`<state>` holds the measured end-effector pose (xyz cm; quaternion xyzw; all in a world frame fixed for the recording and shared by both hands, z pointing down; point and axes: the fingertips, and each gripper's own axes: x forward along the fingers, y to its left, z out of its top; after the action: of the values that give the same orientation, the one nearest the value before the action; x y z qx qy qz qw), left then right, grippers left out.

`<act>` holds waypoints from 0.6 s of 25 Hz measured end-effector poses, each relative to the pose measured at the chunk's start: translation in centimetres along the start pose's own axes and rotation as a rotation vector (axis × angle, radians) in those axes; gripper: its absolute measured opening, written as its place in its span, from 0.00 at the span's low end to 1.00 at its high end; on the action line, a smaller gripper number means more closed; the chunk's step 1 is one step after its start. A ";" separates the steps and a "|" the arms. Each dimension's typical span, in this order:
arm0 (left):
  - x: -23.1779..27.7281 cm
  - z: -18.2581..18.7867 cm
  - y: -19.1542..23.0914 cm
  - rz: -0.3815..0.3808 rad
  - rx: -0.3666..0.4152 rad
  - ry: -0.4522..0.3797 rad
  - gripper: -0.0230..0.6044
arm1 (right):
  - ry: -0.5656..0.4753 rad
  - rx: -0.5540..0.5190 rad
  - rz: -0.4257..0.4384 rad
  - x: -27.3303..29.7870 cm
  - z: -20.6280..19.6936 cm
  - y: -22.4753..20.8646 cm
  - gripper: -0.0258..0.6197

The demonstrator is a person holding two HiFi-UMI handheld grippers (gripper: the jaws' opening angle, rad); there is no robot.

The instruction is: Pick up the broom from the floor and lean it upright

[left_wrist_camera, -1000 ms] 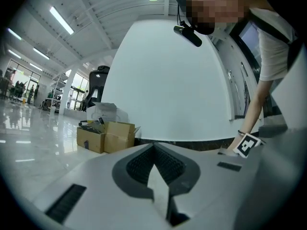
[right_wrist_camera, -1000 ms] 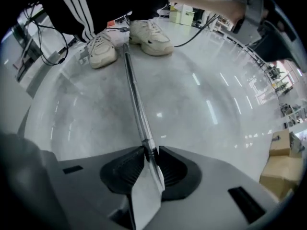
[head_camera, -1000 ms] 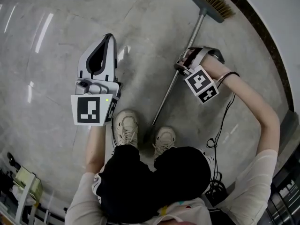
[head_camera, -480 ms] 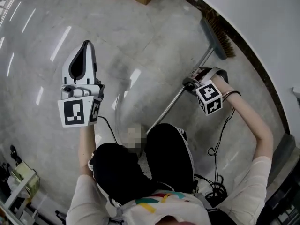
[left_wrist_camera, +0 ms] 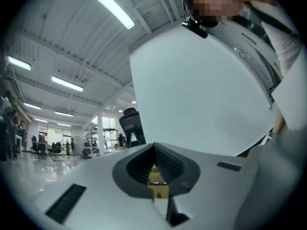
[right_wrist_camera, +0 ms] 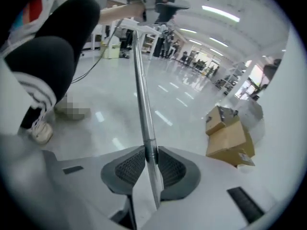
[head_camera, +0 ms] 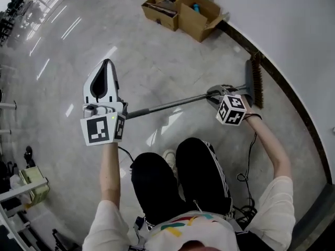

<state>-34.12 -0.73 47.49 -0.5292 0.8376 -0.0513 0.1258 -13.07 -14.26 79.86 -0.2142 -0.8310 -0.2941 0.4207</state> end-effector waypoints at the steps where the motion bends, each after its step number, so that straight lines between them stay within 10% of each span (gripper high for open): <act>1: 0.5 1.1 1.0 0.043 0.016 -0.016 0.11 | -0.013 0.050 -0.047 -0.5 0.6 -1.8 0.18; 8: 7.9 11.1 1.0 0.090 0.007 -0.156 0.11 | -0.121 0.460 -0.418 -10.5 3.2 -14.3 0.17; 15: 12.3 17.0 -8.3 -0.097 -0.107 -0.188 0.11 | -0.305 0.975 -0.815 -24.9 -2.7 -18.4 0.17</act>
<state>-27.38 -14.57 31.02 -0.5777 0.7969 0.0373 0.1726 -8.83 -32.33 54.87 0.2941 -0.9341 0.0142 0.2017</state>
